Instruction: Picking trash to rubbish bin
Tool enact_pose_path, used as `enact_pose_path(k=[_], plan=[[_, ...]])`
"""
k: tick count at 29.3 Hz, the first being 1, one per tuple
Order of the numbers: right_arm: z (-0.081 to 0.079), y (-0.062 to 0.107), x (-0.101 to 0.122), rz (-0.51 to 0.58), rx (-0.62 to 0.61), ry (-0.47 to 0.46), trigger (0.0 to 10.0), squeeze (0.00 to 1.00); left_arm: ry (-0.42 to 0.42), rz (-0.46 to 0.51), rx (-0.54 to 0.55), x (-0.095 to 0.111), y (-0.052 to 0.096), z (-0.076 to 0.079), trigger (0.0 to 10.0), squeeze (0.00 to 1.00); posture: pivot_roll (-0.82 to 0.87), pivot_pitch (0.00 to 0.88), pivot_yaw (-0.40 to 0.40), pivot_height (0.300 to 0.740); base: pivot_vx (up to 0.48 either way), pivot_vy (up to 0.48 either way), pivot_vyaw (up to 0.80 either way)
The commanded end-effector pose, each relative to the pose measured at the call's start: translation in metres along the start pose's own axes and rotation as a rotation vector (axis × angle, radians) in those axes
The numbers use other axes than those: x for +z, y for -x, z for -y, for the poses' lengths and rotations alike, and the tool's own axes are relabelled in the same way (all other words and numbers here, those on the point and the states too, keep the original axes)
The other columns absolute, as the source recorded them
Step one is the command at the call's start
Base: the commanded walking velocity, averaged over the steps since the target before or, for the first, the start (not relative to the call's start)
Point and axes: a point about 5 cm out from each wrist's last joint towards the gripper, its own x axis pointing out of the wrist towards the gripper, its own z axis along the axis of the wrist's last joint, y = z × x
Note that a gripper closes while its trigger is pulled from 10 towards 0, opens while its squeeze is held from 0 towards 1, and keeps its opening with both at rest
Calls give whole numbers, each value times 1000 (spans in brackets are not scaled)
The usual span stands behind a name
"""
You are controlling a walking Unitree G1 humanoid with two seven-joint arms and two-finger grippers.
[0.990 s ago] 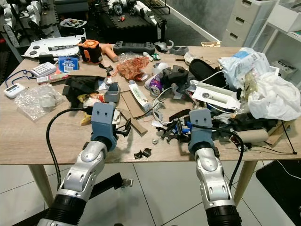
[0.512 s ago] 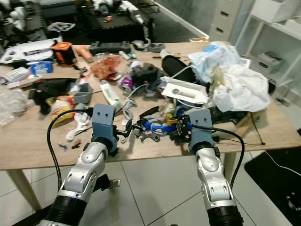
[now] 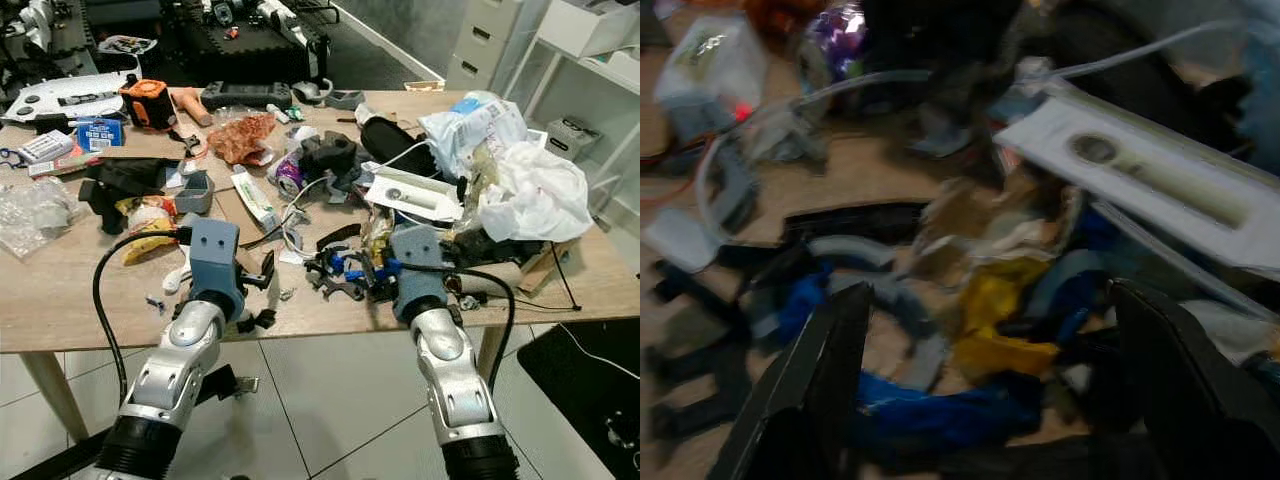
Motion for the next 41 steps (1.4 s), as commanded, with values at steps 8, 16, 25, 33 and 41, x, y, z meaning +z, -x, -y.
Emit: enact_pose_path(k=[8, 16, 25, 33, 41], plan=[[-4, 1, -13, -159, 11, 7, 10000, 0, -8, 5, -4, -2, 3, -2, 10000, 0, -49, 121, -2, 740, 0, 0, 0], [-6, 7, -27, -289, 10, -7, 10000, 0, -11, 0, -11, -2, 1, -3, 10000, 0, -44, 134, 5, 740, 0, 0, 0], [-5, 15, -41, -378, -18, -85, 10000, 0, -7, -6, -25, -3, 1, 0, 10000, 0, -40, 144, 10, 740, 0, 0, 0], [-7, 13, -36, -354, -7, -88, 10000, 0, -11, 2, -20, -1, 0, -1, 10000, 0, -40, 144, 10, 740, 0, 0, 0], [0, 1, 31, 87, -20, -106, 10000, 0, -7, 18, -11, 1, 0, -3, 10000, 0, -38, 142, 12, 740, 0, 0, 0]])
